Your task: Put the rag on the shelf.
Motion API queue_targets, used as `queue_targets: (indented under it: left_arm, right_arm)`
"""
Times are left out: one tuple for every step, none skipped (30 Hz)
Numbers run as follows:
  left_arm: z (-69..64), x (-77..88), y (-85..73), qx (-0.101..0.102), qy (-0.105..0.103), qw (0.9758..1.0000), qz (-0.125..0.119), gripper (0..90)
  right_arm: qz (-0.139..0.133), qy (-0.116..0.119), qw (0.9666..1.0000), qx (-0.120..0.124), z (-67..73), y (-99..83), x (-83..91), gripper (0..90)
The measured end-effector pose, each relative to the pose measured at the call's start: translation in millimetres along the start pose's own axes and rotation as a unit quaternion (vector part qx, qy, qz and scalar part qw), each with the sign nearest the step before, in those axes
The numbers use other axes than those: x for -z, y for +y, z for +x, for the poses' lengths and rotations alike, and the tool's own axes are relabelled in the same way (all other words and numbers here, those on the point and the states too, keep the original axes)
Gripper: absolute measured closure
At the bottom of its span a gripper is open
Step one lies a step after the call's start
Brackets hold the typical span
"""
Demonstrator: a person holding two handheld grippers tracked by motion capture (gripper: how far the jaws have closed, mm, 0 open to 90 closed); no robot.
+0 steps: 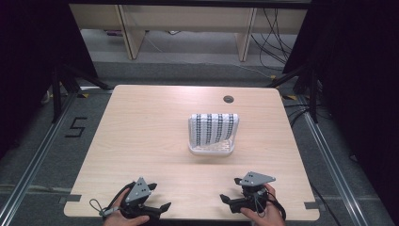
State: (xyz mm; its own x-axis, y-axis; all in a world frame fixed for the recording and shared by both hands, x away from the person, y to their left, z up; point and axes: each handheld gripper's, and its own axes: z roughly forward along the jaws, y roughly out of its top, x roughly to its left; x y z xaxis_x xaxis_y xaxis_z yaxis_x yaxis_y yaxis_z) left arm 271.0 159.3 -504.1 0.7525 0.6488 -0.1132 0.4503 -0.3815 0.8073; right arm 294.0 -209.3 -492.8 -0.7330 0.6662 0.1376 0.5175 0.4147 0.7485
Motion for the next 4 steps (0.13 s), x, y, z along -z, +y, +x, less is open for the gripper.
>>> queue_targets:
  left_arm:
    - [1.7, -0.2, -0.8, 0.0, 0.003, 1.0, 0.006, 16.5]
    - [1.7, -0.2, -0.8, 0.0, 0.003, 1.0, 0.006, 16.6]
    - [4.6, 0.0, -1.3, -0.005, 0.006, 0.9999, 0.013, 16.6]
    - [7.3, -0.1, -1.9, -0.005, 0.011, 0.9998, 0.014, 16.6]
  right_arm:
    - [0.0, 0.001, 1.0, 0.0, -0.4, -0.2, -0.3, 19.0]
    - [0.0, 0.001, 1.0, 0.0, -0.4, -0.2, -0.3, 19.0]
    - [0.003, -0.001, 1.0, -0.001, -1.2, -0.3, -0.5, 19.1]
    - [0.003, -0.001, 1.0, -0.001, -1.2, -0.3, -0.5, 19.1]
